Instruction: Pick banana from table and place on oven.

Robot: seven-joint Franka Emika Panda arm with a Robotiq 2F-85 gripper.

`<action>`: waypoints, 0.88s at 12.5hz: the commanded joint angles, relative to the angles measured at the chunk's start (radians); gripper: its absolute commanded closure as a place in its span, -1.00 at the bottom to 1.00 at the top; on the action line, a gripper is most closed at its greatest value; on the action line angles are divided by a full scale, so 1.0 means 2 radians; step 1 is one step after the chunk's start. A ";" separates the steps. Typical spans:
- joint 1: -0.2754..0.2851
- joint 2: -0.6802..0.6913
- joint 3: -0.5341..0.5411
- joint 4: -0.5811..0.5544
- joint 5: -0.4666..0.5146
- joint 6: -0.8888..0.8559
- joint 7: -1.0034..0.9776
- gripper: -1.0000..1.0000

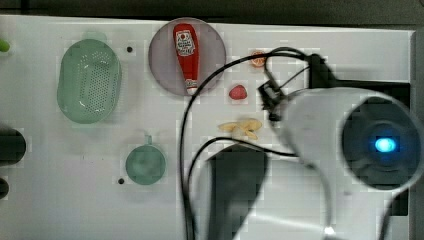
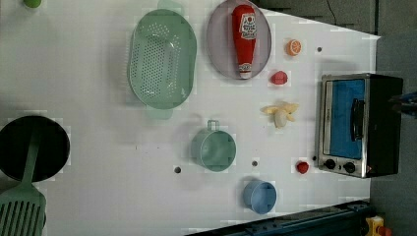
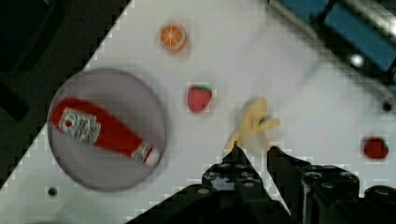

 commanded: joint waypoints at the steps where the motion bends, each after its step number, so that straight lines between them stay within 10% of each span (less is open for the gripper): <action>1: -0.030 0.031 -0.077 -0.003 -0.007 -0.023 -0.101 0.49; 11: -0.034 0.158 -0.200 0.012 -0.034 0.094 -0.217 0.49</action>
